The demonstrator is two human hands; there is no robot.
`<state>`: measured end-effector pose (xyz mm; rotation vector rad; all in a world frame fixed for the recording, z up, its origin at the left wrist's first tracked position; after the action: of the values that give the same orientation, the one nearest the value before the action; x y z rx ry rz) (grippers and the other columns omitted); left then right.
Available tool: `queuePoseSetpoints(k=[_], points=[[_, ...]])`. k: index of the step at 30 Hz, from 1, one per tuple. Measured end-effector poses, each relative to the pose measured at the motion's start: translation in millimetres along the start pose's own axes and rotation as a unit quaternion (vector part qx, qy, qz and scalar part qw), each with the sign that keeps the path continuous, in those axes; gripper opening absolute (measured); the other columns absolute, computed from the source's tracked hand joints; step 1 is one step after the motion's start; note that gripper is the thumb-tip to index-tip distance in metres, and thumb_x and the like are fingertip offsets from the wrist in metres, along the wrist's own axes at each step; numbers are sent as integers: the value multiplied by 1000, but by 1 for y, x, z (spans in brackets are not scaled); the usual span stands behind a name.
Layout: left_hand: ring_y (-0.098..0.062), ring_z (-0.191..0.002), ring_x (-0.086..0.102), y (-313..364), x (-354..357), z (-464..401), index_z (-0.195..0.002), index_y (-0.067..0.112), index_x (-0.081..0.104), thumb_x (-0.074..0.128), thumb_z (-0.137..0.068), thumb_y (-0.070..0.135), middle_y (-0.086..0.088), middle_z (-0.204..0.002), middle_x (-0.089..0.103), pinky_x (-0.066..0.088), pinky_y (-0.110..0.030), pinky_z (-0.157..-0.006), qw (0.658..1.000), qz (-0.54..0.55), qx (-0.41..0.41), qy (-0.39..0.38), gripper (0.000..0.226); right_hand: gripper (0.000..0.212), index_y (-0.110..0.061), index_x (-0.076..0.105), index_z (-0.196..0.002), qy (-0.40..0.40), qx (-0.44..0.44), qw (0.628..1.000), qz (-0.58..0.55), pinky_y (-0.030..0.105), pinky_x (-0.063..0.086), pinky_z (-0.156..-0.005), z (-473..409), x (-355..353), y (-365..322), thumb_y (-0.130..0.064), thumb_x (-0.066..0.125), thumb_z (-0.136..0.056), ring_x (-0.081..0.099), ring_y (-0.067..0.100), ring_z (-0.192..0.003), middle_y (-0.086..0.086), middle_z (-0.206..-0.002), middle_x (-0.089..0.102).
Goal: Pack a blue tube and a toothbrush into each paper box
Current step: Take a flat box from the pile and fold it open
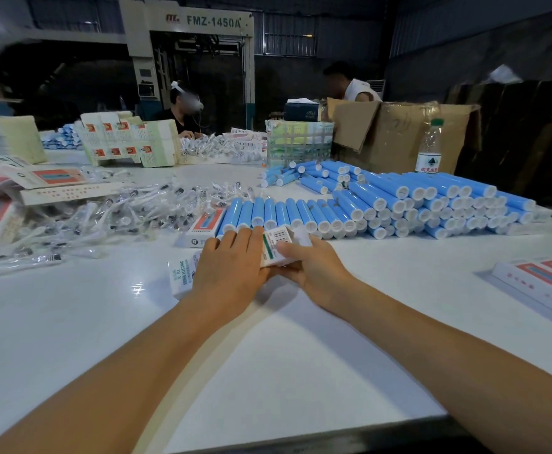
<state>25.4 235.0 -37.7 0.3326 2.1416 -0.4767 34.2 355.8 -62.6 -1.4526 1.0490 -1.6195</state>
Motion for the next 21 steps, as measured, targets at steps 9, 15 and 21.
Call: queuePoseSetpoints(k=[9,15,21], points=[[-34,-111,54,9,-11,6,-133,1,45,18,-88,51,-16,-124,56,43,-43,-84,1000,31,5,1,73,35,-12,51,-126,75,-190,888,413,39,49,-89,17,16,-8,-32,38,-100,60,23,-102,7,-115,62],[-25,-120,44,0,-6,6,-144,12,27,31,-91,60,-6,-136,46,34,-37,-95,999,37,-27,-2,72,29,-7,64,-92,9,-98,985,144,33,60,-71,13,7,-15,-5,36,-98,68,25,-87,12,-89,70],[-31,-106,55,-4,-15,10,-135,5,46,44,-86,59,-13,-121,59,42,-42,-83,995,80,-19,54,73,36,-12,67,-84,-20,-101,988,119,30,58,-65,11,5,-17,0,35,-93,72,19,-78,6,-79,74]])
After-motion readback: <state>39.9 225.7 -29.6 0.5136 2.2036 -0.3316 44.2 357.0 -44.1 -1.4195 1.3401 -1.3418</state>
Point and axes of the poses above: each hand's wrist, its own z-axis away from the middle knuckle, its own x-axis out of the palm, y = z × x, the point moved 6 cm from there along -z, towards the middle knuckle
